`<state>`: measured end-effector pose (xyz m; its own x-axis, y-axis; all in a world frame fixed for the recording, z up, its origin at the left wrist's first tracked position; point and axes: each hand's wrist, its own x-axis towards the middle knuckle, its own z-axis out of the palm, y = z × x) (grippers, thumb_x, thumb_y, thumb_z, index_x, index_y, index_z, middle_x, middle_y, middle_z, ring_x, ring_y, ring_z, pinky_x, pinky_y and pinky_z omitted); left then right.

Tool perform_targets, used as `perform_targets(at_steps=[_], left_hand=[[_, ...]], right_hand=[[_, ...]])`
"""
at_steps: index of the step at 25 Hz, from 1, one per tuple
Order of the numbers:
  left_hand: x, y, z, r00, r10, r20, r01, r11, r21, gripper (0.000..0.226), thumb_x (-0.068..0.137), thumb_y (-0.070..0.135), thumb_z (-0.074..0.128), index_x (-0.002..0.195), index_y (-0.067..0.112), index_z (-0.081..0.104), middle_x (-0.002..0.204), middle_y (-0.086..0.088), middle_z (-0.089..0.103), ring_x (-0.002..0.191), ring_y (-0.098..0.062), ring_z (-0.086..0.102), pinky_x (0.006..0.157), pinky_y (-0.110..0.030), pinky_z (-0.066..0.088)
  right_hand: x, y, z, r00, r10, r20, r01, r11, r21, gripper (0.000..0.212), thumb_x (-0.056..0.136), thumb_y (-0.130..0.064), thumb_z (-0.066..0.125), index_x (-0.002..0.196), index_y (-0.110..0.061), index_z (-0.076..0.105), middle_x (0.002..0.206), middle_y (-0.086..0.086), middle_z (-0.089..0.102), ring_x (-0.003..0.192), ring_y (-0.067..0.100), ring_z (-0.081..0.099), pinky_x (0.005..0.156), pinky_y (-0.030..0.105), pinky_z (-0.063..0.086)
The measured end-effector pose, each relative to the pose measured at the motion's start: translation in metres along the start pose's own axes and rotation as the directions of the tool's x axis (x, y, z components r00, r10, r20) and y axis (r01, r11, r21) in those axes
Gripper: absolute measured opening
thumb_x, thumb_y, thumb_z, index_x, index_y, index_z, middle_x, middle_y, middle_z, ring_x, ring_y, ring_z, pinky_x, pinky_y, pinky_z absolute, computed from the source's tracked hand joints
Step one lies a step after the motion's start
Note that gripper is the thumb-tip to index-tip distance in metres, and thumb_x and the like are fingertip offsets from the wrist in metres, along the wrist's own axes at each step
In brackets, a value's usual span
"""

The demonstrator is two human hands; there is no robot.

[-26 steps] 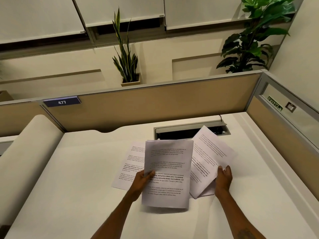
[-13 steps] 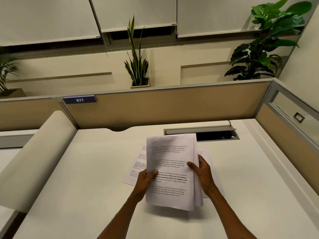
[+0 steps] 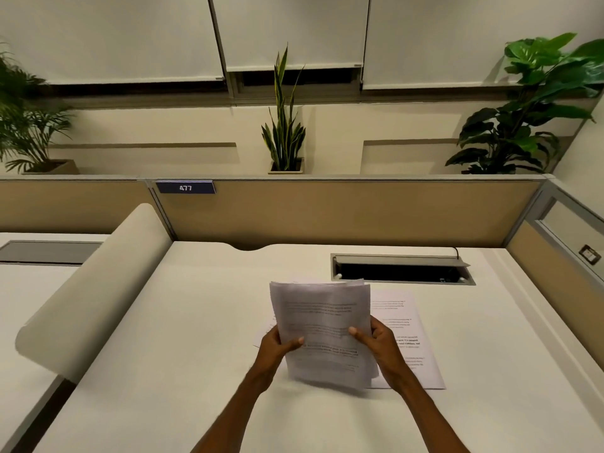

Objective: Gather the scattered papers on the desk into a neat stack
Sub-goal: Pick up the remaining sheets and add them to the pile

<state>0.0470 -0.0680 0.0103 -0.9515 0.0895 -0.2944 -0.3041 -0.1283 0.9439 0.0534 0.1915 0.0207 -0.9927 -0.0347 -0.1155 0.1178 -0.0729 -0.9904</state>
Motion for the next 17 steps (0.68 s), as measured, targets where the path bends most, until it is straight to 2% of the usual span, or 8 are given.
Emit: perform_targets(at_steps=[4,8,11,13,15,17], left_hand=[[-0.008,-0.008,-0.009,0.998,0.016,-0.058,-0.017,1.000,-0.009,0.028,0.084,0.004,0.079,0.110,0.010,0.071,0.111,-0.011,0.079,0.096,-0.028,0.077,0.075,-0.030,0.063],[-0.015,-0.012,-0.016,0.992,0.067,-0.109,-0.067,0.998,0.001,0.031,0.082,0.000,0.080,0.109,0.013,0.074,0.103,-0.005,0.080,0.093,-0.021,0.074,0.077,-0.026,0.061],[-0.021,-0.020,-0.020,0.996,0.067,-0.051,-0.064,0.996,0.056,0.039,0.081,0.001,0.080,0.115,0.019,0.073,0.107,-0.002,0.080,0.097,-0.015,0.076,0.078,-0.024,0.061],[-0.024,-0.026,-0.021,0.998,0.062,0.024,-0.064,0.992,0.110,0.038,0.084,0.003,0.079,0.120,0.017,0.073,0.112,-0.004,0.079,0.104,-0.018,0.074,0.086,-0.027,0.061],[-0.024,-0.027,-0.019,0.997,0.073,0.026,-0.076,0.989,0.126,0.036,0.087,0.004,0.076,0.121,0.015,0.072,0.113,-0.007,0.078,0.106,-0.019,0.073,0.092,-0.031,0.060],[-0.021,-0.026,-0.016,0.996,0.086,-0.009,-0.084,0.989,0.118,0.034,0.089,0.004,0.074,0.121,0.014,0.071,0.112,-0.005,0.079,0.106,-0.021,0.073,0.087,-0.028,0.061]], right_hand=[[-0.006,0.007,0.011,0.998,0.014,-0.061,-0.015,1.000,-0.018,0.026,0.090,-0.019,0.071,0.115,-0.025,0.068,0.108,-0.001,0.077,0.095,0.020,0.075,0.074,0.029,0.062],[-0.012,0.014,0.021,0.995,0.018,-0.100,-0.023,0.999,-0.048,0.024,0.091,-0.018,0.070,0.111,-0.031,0.070,0.104,-0.009,0.078,0.094,0.010,0.074,0.070,0.019,0.060],[-0.022,0.024,0.024,0.999,0.018,-0.047,-0.023,0.994,-0.105,0.039,0.089,-0.017,0.072,0.124,-0.032,0.064,0.112,-0.010,0.075,0.102,0.006,0.071,0.079,0.021,0.060],[-0.027,0.035,0.024,0.999,0.044,-0.018,-0.047,0.987,-0.154,0.043,0.091,-0.018,0.070,0.132,-0.026,0.058,0.120,-0.005,0.072,0.110,0.011,0.068,0.087,0.022,0.058],[-0.029,0.043,0.028,0.997,0.074,-0.031,-0.079,0.977,-0.198,0.037,0.095,-0.019,0.064,0.131,-0.020,0.058,0.122,0.002,0.070,0.114,0.018,0.066,0.084,0.019,0.057],[-0.028,0.047,0.032,0.994,0.085,-0.063,-0.097,0.969,-0.228,0.035,0.097,-0.018,0.061,0.132,-0.015,0.057,0.122,0.006,0.069,0.115,0.022,0.064,0.084,0.020,0.056]])
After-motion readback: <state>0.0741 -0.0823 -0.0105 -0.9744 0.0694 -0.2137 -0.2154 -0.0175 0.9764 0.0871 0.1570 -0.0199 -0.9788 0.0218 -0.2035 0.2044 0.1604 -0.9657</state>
